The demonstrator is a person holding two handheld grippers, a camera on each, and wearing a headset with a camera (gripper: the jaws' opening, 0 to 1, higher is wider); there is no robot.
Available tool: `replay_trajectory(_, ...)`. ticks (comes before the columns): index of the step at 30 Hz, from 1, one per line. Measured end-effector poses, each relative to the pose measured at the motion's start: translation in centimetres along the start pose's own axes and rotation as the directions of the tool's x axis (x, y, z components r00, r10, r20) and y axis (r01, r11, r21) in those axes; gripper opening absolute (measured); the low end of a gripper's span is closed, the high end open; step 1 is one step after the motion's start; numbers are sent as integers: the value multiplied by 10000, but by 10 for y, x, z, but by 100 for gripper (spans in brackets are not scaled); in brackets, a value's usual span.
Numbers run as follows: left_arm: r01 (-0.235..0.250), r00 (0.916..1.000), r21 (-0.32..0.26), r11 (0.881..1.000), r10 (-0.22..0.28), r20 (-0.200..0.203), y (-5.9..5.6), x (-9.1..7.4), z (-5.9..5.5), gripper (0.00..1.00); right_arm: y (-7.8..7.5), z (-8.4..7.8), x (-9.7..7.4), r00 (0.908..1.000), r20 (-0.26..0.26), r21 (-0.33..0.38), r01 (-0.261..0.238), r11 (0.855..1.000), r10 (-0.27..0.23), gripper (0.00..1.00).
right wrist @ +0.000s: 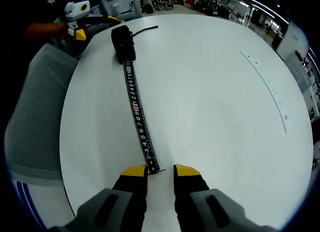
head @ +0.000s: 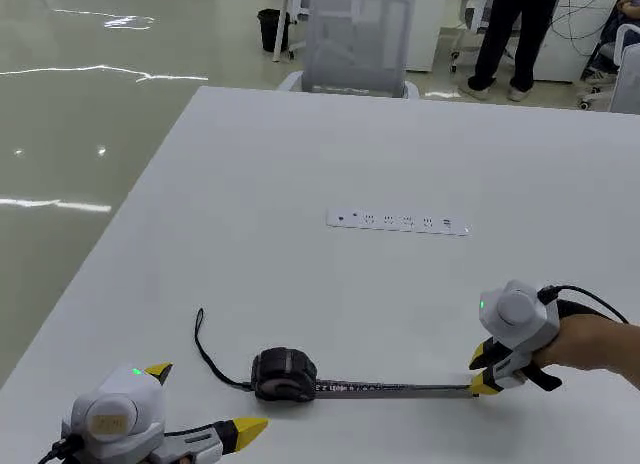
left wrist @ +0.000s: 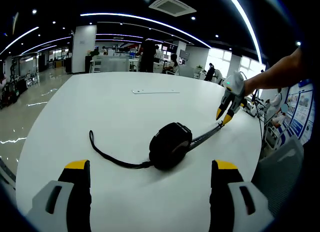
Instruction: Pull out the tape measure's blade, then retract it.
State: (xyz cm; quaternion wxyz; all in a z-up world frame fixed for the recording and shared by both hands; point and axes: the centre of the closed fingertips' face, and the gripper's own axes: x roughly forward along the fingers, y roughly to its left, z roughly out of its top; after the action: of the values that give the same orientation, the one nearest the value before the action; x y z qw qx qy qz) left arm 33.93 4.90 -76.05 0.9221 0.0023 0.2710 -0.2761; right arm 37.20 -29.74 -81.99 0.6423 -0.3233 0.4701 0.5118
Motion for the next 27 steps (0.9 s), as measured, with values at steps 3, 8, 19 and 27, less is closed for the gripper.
replay_trajectory(3, -7, 10000, -11, 10000, 7, -1, 0, -1, -1, 99, 2, -5, 3, 9992, -365, -458, -177, 9988, 160, 24)
replay_trajectory(8, 2, 10000, 24, 10000, -2, 3, 1, -2, -1, 99, 2, -1, 5, 9993, -302, -717, -224, 9972, 203, 20)
replay_trajectory(19, -59, 10000, -9, 10000, 59, -62, 5, -4, -3, 99, -3, 1, 3, 9972, -502, -719, -591, 9957, 555, 19)
replay_trajectory(27, -105, 9999, -28, 9999, 105, -108, 7, -4, -5, 99, 12, -8, 13, 9850, -1166, -880, -1375, 9866, 1269, 21)
